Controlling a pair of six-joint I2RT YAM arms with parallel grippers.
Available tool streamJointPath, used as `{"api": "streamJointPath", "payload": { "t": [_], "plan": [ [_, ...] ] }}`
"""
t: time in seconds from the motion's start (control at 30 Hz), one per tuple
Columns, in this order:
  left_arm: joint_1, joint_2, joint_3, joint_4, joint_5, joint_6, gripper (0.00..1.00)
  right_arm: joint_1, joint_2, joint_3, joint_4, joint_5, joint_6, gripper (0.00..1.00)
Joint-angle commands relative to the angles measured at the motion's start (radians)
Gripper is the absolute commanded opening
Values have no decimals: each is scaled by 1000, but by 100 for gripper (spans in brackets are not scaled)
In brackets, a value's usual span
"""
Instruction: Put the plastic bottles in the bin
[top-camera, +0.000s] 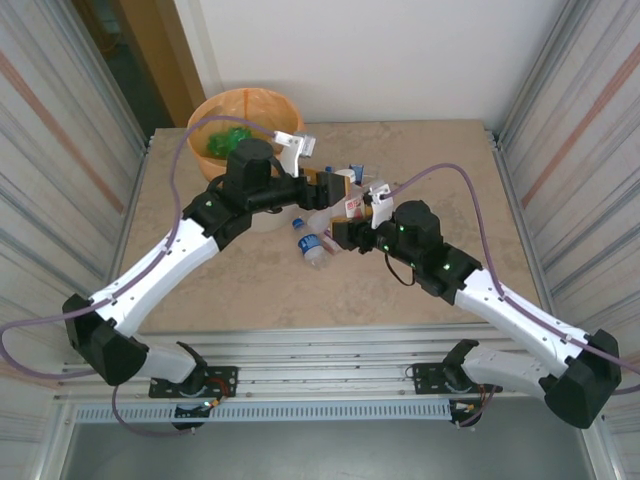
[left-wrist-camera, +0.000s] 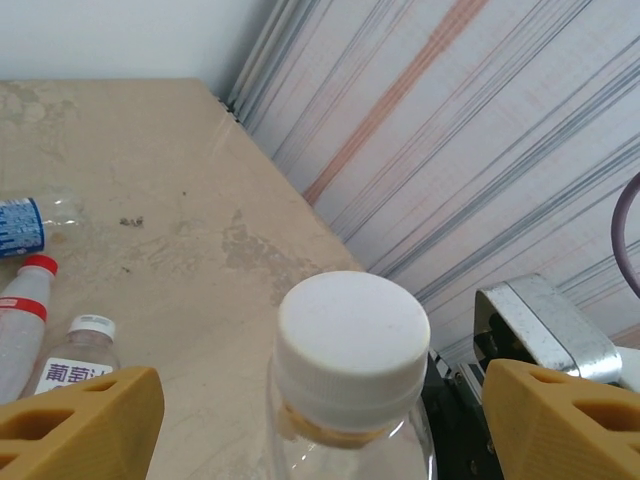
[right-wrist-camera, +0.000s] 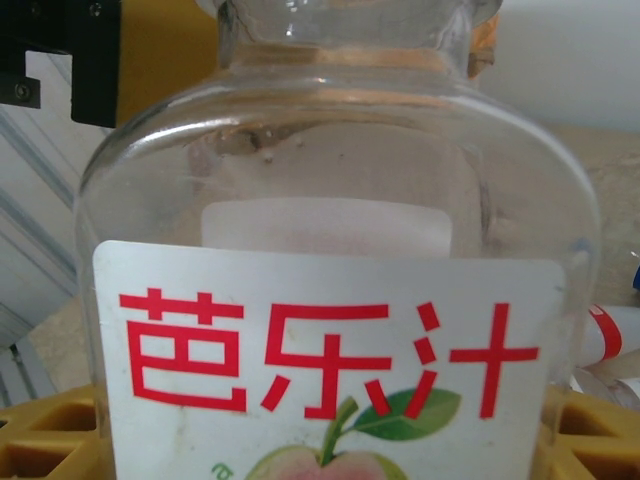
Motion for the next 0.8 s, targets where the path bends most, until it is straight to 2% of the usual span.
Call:
{"api": "streamJointPath", "payload": {
  "t": [0.0, 0.23, 0.33, 0.63, 0.7, 0.77],
  "plan": [
    [-10, 14, 41, 41, 43, -13, 82, 10, 10, 43, 35, -18, -40, 36],
    [-14, 43, 41, 41, 64, -22, 70, 16, 36, 69, 42, -29, -51, 36],
    [-15, 49, 41, 37, 68, -22, 61, 17, 47, 77, 43, -31, -56, 36],
    [-15, 39, 36, 26, 37, -10, 17, 18, 55, 88, 35, -13, -61, 38],
    [-15, 27, 35, 22, 11, -2, 12, 18, 53, 89, 25, -4, -61, 48],
    [-15, 11, 35, 15, -28, 15, 7, 19, 50, 89, 13, 7, -61, 65]
  ]
}}
